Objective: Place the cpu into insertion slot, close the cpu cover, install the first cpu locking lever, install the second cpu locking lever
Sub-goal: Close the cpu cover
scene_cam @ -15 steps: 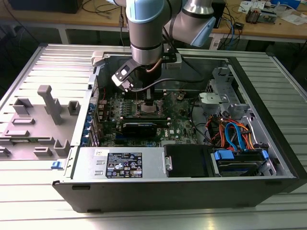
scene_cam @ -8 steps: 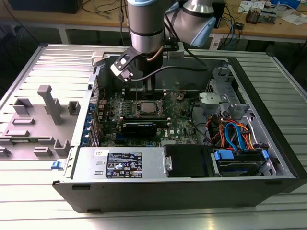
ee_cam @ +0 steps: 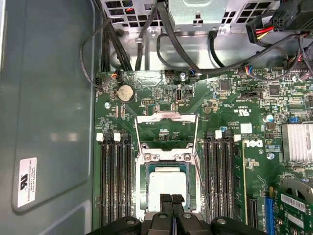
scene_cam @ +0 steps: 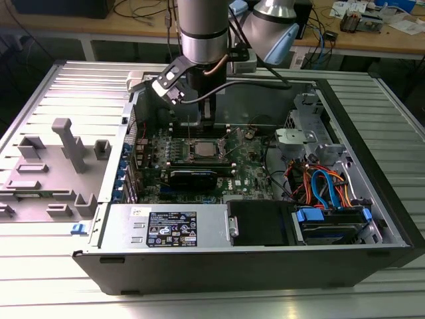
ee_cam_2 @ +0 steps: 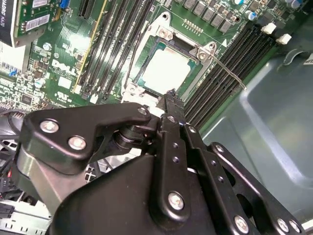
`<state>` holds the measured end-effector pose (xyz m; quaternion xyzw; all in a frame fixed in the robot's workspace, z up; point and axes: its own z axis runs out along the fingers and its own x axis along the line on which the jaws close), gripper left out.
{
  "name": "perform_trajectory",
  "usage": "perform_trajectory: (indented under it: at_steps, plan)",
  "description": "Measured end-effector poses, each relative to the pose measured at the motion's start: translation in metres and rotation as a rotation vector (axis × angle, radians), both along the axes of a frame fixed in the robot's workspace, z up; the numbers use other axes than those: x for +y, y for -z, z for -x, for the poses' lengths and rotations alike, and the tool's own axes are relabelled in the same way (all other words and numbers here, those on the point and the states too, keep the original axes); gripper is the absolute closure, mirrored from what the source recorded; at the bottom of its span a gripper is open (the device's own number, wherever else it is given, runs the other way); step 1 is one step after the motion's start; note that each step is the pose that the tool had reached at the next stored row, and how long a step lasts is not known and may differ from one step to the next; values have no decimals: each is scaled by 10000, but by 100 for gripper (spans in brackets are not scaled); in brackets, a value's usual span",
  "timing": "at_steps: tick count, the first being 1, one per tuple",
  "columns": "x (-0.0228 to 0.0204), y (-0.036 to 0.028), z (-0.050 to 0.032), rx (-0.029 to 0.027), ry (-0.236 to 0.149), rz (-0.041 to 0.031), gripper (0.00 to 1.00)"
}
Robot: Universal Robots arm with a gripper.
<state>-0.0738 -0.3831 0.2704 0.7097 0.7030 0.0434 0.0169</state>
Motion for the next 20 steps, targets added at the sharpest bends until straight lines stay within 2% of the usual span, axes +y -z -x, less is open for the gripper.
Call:
perform_trajectory:
  at_steps: [1,3,4,9,11,12,13,16,18,19,20]
  plan:
    - [0,-1,0,0,0,0,89]
    - [0,-1,-150,1,0,1,89]
    - [0,0,-177,0,0,0,89]
    - [0,-1,-184,1,0,1,89]
    - [0,0,-188,45,-2,-1,89]
    - [0,1,-191,84,0,-2,89]
    - [0,0,-198,156,0,-1,89]
    - [0,-1,-230,418,0,0,89]
    - [0,0,-249,562,0,-1,89]
    - [0,0,-254,601,0,0,89]
    - [-1,-1,-258,616,0,1,89]
